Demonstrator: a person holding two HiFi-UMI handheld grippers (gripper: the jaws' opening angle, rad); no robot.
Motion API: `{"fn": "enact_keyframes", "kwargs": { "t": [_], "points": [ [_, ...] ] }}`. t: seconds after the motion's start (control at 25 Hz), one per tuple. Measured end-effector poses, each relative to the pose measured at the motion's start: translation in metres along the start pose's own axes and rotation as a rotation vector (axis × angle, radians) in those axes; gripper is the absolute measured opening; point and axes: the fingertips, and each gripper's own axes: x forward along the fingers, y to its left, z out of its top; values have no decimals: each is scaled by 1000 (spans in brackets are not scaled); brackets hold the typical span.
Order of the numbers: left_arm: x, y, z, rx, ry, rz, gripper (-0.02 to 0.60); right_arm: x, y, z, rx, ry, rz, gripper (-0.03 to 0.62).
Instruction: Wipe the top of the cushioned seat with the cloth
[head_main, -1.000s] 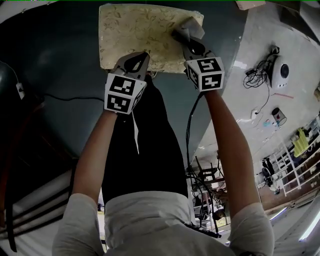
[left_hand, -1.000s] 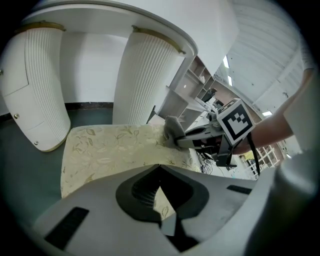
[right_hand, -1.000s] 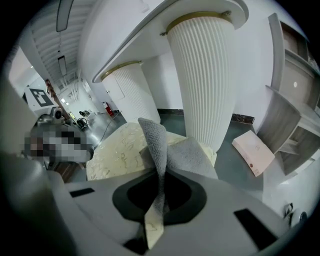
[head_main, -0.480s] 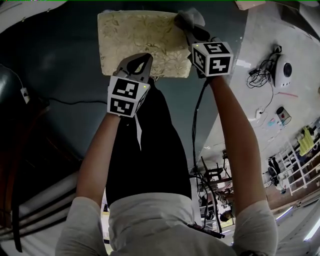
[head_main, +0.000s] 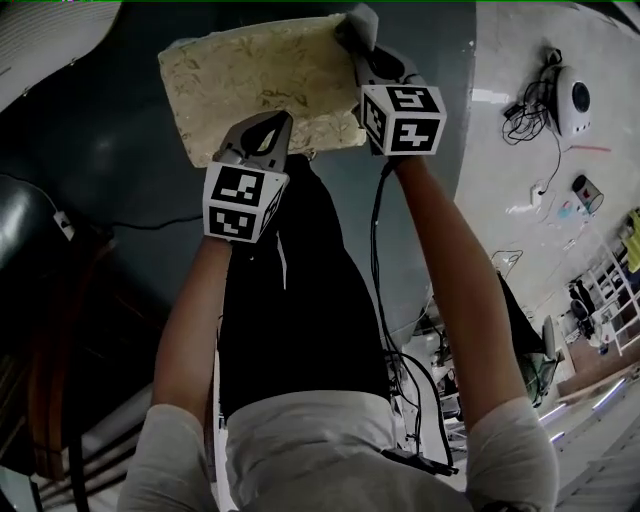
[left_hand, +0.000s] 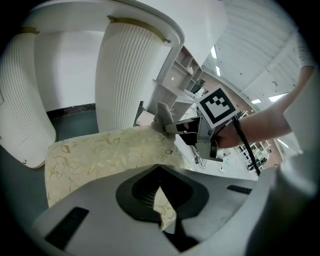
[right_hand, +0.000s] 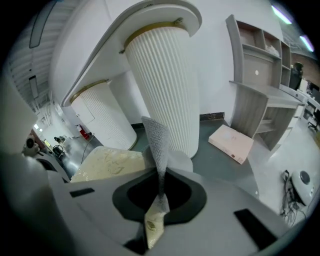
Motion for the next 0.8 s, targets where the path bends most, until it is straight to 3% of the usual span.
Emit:
{"fn": "enact_keyframes", "kwargs": {
  "t": [0.2, 0.56, 0.8],
  "points": [
    [6, -6, 1, 30, 10, -26, 14, -14, -15, -21, 72, 12, -45, 20],
    [-2, -28, 11, 120, 25, -85, 14, -46, 13, -70, 99, 91, -18, 20],
    [-14, -26, 10, 158, 18, -103, 14, -61, 26, -99, 183, 98, -60, 20]
  ]
}}
